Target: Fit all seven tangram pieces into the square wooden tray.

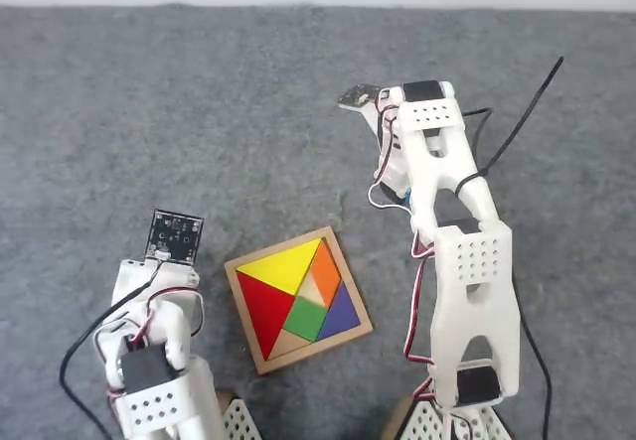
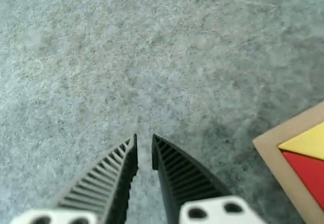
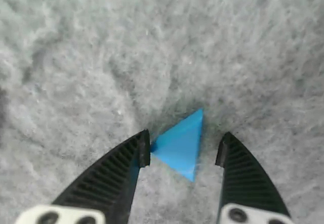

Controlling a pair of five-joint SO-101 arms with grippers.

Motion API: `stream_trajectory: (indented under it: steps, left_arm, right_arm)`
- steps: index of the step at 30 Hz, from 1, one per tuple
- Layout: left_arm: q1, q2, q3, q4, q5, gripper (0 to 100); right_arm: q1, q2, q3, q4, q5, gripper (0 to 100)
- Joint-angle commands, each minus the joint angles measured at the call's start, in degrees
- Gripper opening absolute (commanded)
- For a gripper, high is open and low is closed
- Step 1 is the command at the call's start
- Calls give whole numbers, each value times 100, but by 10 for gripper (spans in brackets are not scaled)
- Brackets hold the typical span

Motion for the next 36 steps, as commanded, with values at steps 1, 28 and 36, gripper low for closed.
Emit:
stream_trajectory:
  steps: [1,28,36]
  left_arm:
    - [-26,-114,-75,9,-53,55]
    - [-26,-114,-75,26,-79,55]
    - [-26,-114,-75,35,-79,55]
  right_arm:
    - [31,92,-35,-57,88,165]
    - [-4,-585,-35,198,123,103]
    - [-40,-743,0,919,923,334]
